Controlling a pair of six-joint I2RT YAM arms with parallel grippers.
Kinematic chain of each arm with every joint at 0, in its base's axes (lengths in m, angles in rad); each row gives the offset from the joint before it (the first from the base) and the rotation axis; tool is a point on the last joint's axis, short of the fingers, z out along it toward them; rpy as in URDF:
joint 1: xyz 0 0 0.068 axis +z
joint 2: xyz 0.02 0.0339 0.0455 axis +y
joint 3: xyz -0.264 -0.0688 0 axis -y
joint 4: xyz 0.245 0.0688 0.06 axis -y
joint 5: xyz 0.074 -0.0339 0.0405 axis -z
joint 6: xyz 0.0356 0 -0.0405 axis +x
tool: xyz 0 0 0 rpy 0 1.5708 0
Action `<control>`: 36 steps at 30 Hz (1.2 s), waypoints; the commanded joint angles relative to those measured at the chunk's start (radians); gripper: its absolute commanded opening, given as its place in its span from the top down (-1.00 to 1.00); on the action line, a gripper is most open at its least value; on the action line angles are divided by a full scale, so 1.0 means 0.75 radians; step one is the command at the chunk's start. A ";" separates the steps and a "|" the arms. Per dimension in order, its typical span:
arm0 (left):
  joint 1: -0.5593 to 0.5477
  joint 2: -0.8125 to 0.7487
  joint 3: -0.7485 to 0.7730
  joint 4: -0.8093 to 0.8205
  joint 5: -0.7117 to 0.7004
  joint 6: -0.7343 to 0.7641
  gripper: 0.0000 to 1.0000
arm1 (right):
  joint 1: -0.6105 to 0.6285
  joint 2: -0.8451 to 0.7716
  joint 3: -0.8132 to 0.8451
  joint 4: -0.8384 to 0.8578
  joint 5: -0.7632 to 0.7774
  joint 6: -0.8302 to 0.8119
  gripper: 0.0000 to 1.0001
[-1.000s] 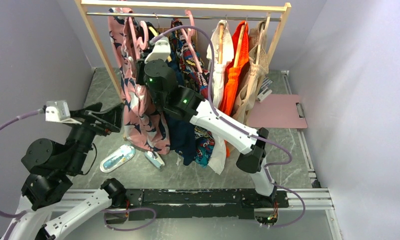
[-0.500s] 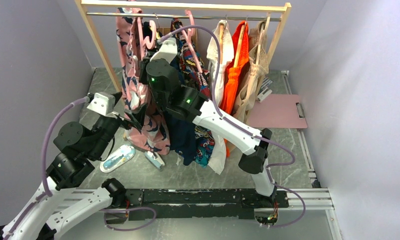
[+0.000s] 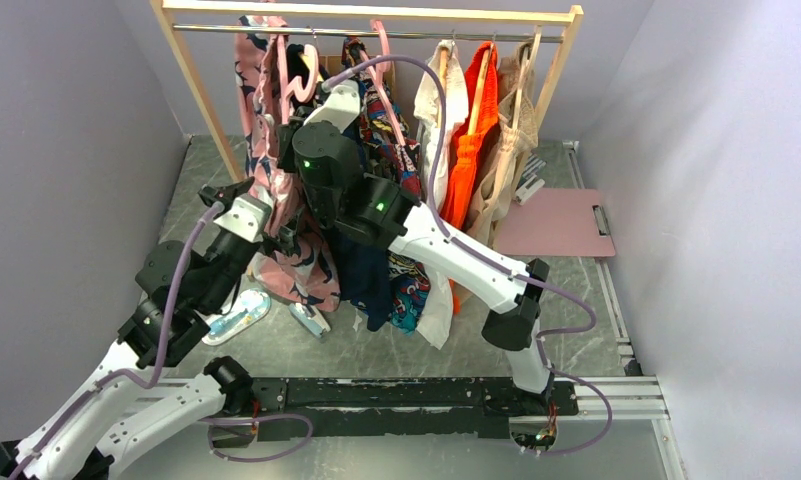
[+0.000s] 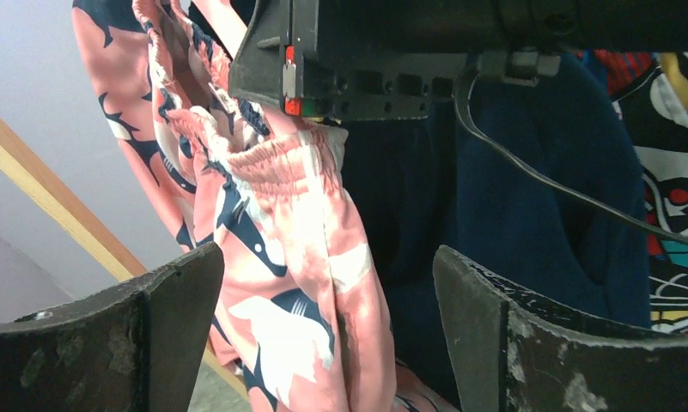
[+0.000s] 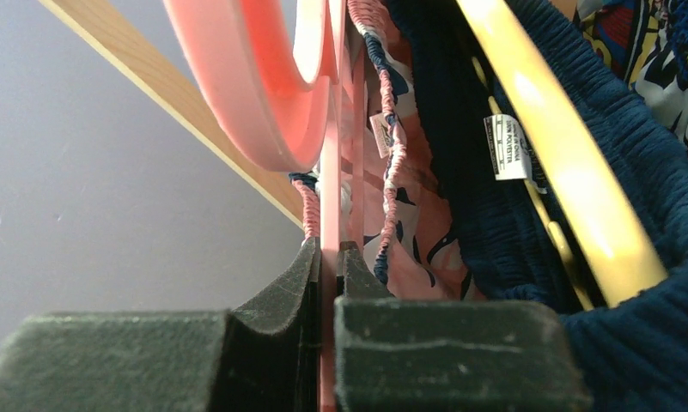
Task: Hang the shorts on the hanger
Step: Place the hanger at the clothesline.
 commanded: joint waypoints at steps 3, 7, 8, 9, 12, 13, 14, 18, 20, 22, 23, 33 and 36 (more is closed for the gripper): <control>0.007 0.038 -0.018 0.178 -0.085 0.137 -0.82 | 0.037 -0.061 0.003 0.057 0.025 0.031 1.00; 0.007 0.075 0.013 0.188 -0.121 0.169 -0.49 | 0.046 -0.061 0.002 0.056 0.024 0.033 1.00; 0.007 0.085 0.019 0.186 -0.126 0.174 -0.40 | 0.047 -0.062 0.001 0.058 0.022 0.035 1.00; 0.007 0.095 0.025 0.181 -0.130 0.182 -0.34 | 0.049 -0.063 -0.001 0.058 0.020 0.037 1.00; 0.006 0.125 0.038 0.164 -0.156 0.191 -0.17 | 0.054 -0.067 -0.007 0.061 0.015 0.041 1.00; 0.007 0.129 0.039 0.158 -0.161 0.195 -0.10 | 0.055 -0.068 -0.008 0.059 0.016 0.041 1.00; 0.006 0.135 0.040 0.155 -0.170 0.197 -0.02 | 0.057 -0.069 -0.008 0.060 0.016 0.041 1.00; 0.006 0.152 0.049 0.141 -0.202 0.194 0.35 | 0.067 -0.069 -0.008 0.064 0.015 0.034 1.00; 0.007 0.153 0.054 0.141 -0.213 0.192 0.53 | 0.070 -0.070 -0.009 0.067 0.011 0.033 1.00; 0.007 0.149 0.056 0.145 -0.219 0.192 0.74 | 0.073 -0.073 -0.018 0.072 0.007 0.031 1.00; 0.006 0.146 0.056 0.150 -0.227 0.192 0.84 | 0.074 -0.078 -0.027 0.077 0.005 0.029 1.00; 0.007 0.086 0.017 0.206 -0.315 0.152 0.86 | 0.073 -0.135 -0.108 0.132 -0.084 0.027 0.70; 0.006 0.062 0.005 0.203 -0.338 0.145 0.86 | 0.073 -0.196 -0.211 0.194 -0.129 0.016 0.44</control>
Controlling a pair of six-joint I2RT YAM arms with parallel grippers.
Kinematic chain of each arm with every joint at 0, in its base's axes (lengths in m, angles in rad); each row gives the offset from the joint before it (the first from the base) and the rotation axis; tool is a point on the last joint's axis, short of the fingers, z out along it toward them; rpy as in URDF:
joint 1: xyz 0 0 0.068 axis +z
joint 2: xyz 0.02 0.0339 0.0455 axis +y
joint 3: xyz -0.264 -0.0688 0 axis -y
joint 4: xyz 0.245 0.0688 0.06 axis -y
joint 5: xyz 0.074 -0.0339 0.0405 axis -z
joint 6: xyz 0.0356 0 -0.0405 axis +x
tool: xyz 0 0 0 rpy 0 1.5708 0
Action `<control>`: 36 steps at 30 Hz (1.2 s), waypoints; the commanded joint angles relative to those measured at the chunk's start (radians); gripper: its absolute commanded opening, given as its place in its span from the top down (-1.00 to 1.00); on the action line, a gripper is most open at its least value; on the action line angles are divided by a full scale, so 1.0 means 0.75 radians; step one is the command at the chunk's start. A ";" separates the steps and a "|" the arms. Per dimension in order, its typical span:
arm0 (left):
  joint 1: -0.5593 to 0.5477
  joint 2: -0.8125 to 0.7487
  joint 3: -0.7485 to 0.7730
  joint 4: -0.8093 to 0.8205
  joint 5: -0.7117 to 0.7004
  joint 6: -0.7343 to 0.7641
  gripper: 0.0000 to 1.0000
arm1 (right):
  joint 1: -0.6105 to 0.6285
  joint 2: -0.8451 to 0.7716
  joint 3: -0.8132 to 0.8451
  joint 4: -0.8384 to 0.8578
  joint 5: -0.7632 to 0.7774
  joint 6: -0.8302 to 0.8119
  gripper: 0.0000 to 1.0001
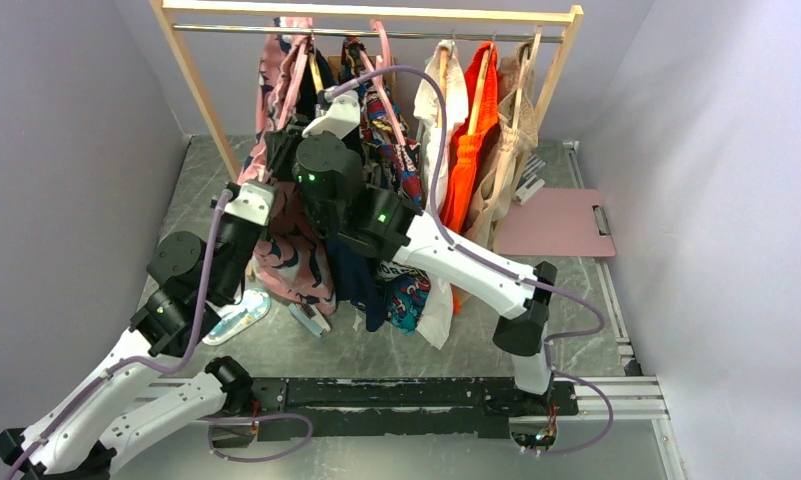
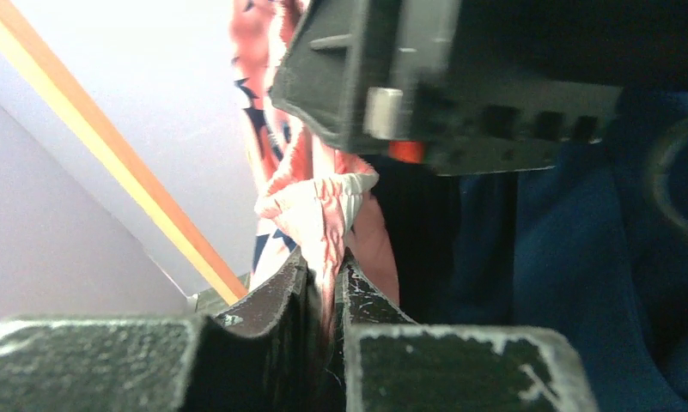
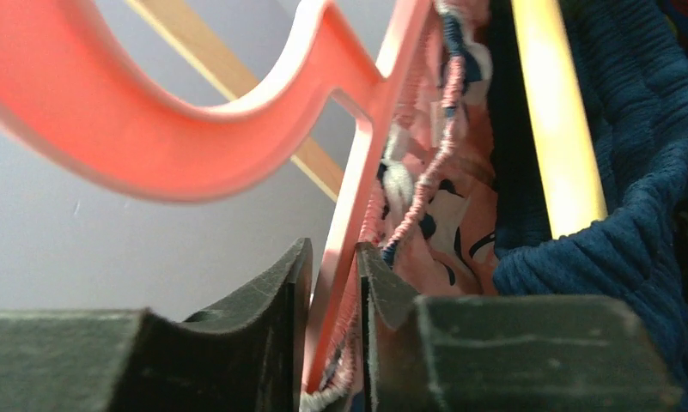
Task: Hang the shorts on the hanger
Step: Place the hanger at the clothesline.
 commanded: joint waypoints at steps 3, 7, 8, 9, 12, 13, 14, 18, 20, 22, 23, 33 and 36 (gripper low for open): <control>0.009 -0.064 -0.016 0.065 -0.113 -0.028 0.86 | 0.021 -0.193 -0.183 0.135 -0.135 -0.048 0.31; 0.010 -0.084 -0.030 0.065 -0.125 -0.041 0.86 | 0.021 -0.236 -0.248 0.173 -0.194 -0.057 0.27; 0.009 -0.086 -0.031 0.064 -0.128 -0.045 0.86 | 0.020 -0.240 -0.252 0.170 -0.202 -0.058 0.24; 0.010 -0.086 -0.030 0.059 -0.133 -0.051 0.86 | 0.021 -0.243 -0.252 0.163 -0.213 -0.056 0.20; 0.011 -0.094 -0.021 0.050 -0.161 -0.070 0.86 | 0.022 -0.271 -0.269 0.142 -0.251 -0.043 0.03; 0.011 -0.097 -0.017 0.042 -0.173 -0.080 0.86 | 0.022 -0.288 -0.281 0.144 -0.271 -0.044 -0.02; 0.010 -0.099 -0.008 0.023 -0.184 -0.102 0.86 | 0.021 -0.313 -0.295 0.143 -0.302 -0.054 -0.07; 0.011 -0.095 0.080 -0.120 -0.207 -0.215 0.86 | 0.021 -0.404 -0.328 0.036 -0.408 -0.079 -0.20; 0.011 -0.075 0.150 -0.223 -0.203 -0.281 0.86 | 0.022 -0.499 -0.419 0.020 -0.469 -0.090 -0.21; 0.010 -0.017 0.259 -0.385 -0.199 -0.362 0.86 | 0.021 -0.627 -0.594 0.053 -0.548 -0.120 -0.23; 0.011 0.015 0.320 -0.470 -0.204 -0.399 0.86 | 0.022 -0.700 -0.679 0.072 -0.587 -0.138 -0.23; 0.009 0.215 0.729 -0.857 -0.332 -0.528 0.86 | 0.021 -1.277 -1.196 0.020 -0.629 -0.254 -0.34; 0.010 0.240 0.819 -0.904 -0.415 -0.517 0.86 | 0.021 -1.375 -1.269 -0.010 -0.605 -0.255 -0.33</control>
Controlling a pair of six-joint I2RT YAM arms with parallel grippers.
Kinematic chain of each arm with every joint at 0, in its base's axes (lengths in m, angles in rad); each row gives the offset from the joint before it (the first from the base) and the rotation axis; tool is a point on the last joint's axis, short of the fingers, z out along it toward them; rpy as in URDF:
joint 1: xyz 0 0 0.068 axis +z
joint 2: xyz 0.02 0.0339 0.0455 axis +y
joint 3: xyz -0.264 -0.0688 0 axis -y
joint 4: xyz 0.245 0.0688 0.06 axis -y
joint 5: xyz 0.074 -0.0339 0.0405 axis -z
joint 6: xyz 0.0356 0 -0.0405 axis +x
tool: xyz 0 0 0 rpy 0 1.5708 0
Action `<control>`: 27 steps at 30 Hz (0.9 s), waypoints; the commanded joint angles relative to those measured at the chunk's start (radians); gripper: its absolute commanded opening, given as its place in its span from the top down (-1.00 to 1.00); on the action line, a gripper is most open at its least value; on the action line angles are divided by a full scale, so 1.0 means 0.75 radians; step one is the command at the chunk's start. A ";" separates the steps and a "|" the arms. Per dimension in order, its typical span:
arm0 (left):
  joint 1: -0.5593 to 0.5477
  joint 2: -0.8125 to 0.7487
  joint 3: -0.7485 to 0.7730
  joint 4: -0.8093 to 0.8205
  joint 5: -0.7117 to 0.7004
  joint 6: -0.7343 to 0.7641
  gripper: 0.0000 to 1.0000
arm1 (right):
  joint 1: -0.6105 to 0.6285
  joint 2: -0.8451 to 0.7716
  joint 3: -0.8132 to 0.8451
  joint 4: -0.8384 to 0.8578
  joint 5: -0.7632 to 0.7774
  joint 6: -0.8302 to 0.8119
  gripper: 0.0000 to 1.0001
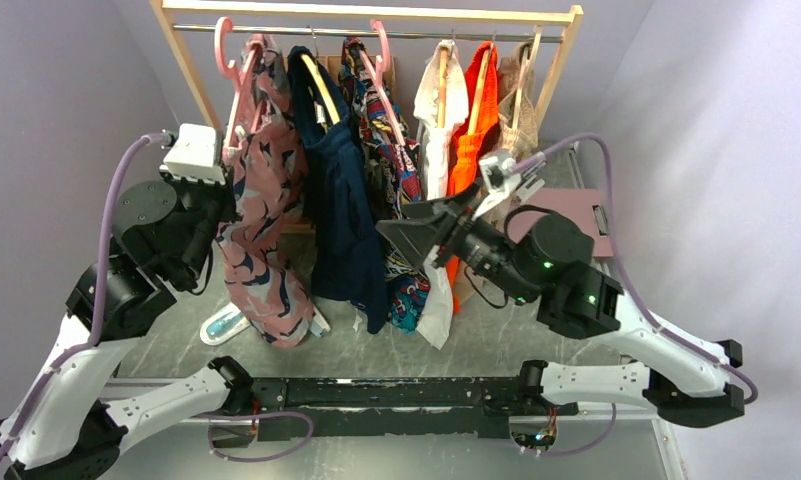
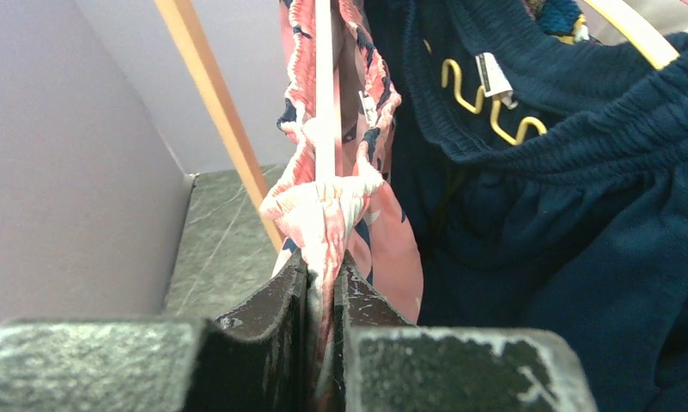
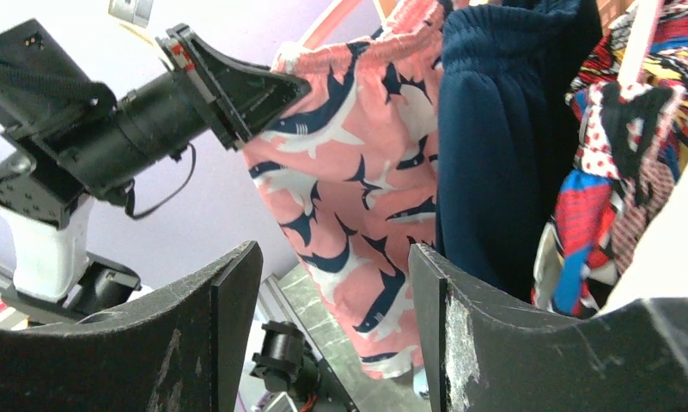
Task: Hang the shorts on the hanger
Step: Place the hanger at the clothesline.
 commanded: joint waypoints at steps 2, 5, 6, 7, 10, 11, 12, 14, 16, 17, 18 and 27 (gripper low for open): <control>0.007 0.016 0.151 -0.105 -0.205 -0.008 0.86 | 0.001 -0.126 -0.109 -0.077 0.029 -0.041 -0.33; 0.007 -0.009 0.158 -0.073 -0.250 0.033 0.86 | 0.001 -0.162 -0.143 -0.108 0.043 -0.040 -0.33; 0.009 -0.022 0.153 -0.053 -0.252 0.052 0.86 | 0.002 -0.168 -0.155 -0.113 0.045 -0.039 -0.33; 0.008 -0.031 0.148 -0.034 -0.290 0.071 0.86 | 0.001 -0.176 -0.166 -0.119 0.047 -0.040 -0.33; 0.009 -0.038 0.155 0.009 -0.278 0.110 0.86 | 0.001 -0.192 -0.203 -0.126 0.051 -0.039 -0.32; 0.007 -0.036 0.165 0.020 -0.274 0.126 0.86 | -0.002 -0.194 -0.212 -0.128 0.053 -0.039 -0.32; 0.007 -0.020 0.182 0.026 -0.270 0.138 0.86 | 0.001 -0.199 -0.217 -0.128 0.056 -0.040 -0.32; 0.007 0.006 0.234 0.038 -0.268 0.165 0.86 | 0.001 -0.203 -0.222 -0.129 0.057 -0.044 -0.32; 0.008 0.029 0.294 0.051 -0.227 0.187 0.86 | 0.001 -0.210 -0.224 -0.133 0.060 -0.050 -0.32; 0.008 0.044 0.324 0.050 -0.207 0.196 0.86 | 0.000 -0.216 -0.223 -0.137 0.064 -0.055 -0.32; 0.009 0.062 0.361 0.040 -0.191 0.202 0.86 | 0.000 -0.221 -0.223 -0.140 0.067 -0.059 -0.32; 0.008 0.069 0.409 0.000 -0.118 0.147 0.86 | 0.000 -0.245 -0.236 -0.143 0.088 -0.082 -0.32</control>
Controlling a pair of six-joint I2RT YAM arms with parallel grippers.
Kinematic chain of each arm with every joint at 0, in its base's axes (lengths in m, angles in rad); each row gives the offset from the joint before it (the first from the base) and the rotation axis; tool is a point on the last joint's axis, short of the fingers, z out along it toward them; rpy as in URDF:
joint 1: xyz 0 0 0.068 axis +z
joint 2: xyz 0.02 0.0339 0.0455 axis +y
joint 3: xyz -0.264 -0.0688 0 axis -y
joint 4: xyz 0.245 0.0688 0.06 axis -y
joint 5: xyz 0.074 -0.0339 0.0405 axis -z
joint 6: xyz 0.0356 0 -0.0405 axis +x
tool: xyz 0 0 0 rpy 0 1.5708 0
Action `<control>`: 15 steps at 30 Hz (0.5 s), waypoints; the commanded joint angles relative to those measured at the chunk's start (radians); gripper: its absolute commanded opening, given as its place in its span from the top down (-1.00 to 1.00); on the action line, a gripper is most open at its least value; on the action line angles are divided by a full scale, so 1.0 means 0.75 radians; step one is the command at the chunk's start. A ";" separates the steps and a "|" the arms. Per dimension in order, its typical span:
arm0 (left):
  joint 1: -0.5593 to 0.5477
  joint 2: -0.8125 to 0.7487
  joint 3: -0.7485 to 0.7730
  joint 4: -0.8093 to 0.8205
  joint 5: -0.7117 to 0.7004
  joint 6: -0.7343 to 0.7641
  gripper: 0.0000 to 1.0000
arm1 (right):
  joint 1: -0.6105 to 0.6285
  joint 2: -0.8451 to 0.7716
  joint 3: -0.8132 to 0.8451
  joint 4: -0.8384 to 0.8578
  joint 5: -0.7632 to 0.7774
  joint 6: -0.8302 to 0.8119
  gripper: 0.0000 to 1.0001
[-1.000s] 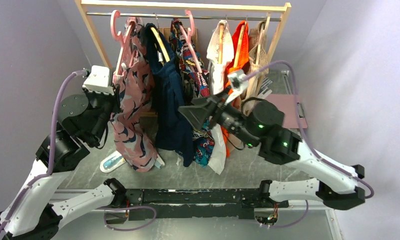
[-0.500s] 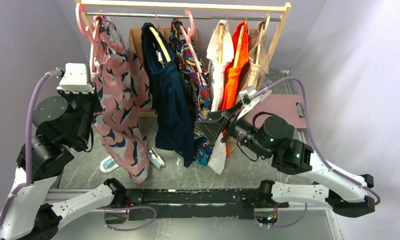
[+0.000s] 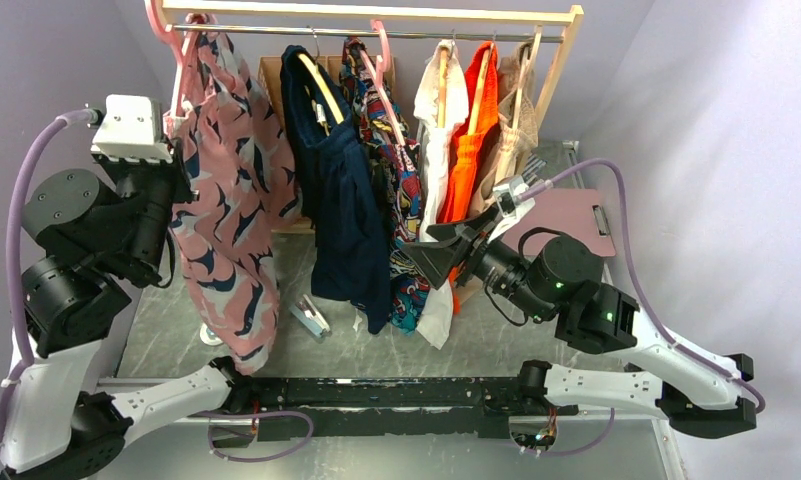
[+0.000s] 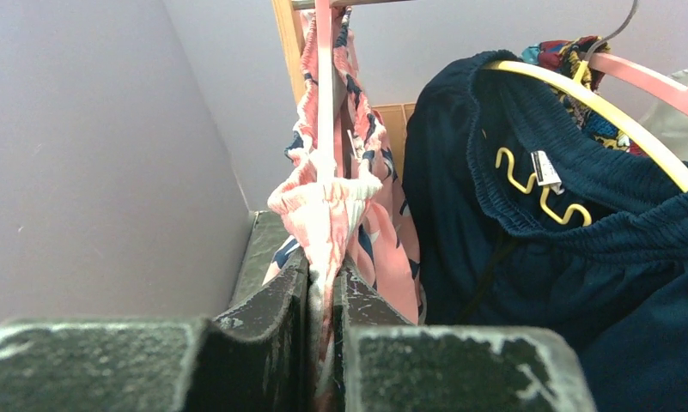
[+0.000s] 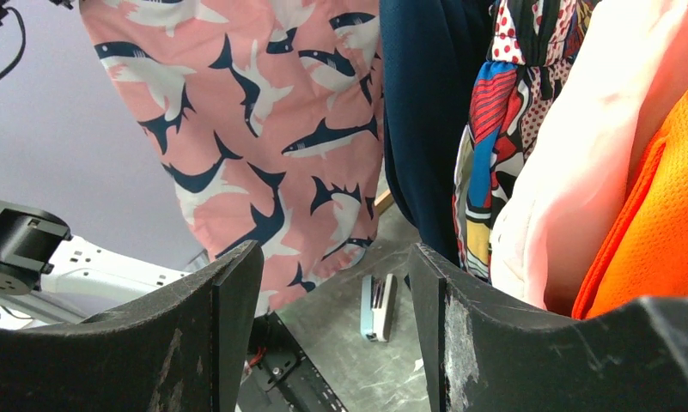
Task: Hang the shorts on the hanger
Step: Place the hanger at the clothesline.
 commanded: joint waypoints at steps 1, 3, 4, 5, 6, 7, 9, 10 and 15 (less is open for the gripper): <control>0.007 -0.068 -0.087 0.120 0.064 -0.013 0.86 | 0.000 -0.008 -0.023 -0.001 0.021 -0.025 -0.32; 0.009 -0.097 -0.200 0.129 0.072 -0.034 0.86 | 0.000 -0.003 -0.033 -0.001 0.021 -0.019 -0.32; 0.008 -0.117 -0.264 0.148 0.081 -0.041 0.86 | 0.001 -0.002 -0.043 0.002 0.018 -0.015 -0.32; 0.009 -0.135 -0.321 0.175 0.095 -0.042 0.86 | 0.001 -0.001 -0.049 0.003 0.017 -0.015 -0.32; 0.009 -0.156 -0.381 0.205 0.107 -0.041 0.86 | 0.001 0.001 -0.055 0.003 0.018 -0.011 -0.32; 0.009 -0.177 -0.429 0.232 0.118 -0.039 0.86 | 0.000 0.001 -0.058 0.003 0.017 -0.010 -0.32; 0.008 -0.188 -0.483 0.267 0.138 -0.037 0.86 | 0.001 -0.001 -0.065 0.002 0.019 -0.007 -0.32; 0.008 -0.191 -0.501 0.279 0.142 -0.036 0.86 | 0.000 -0.004 -0.068 0.001 0.021 -0.005 -0.32; 0.008 -0.215 -0.569 0.409 0.162 0.026 0.86 | 0.001 -0.022 -0.081 -0.003 0.034 -0.006 -0.32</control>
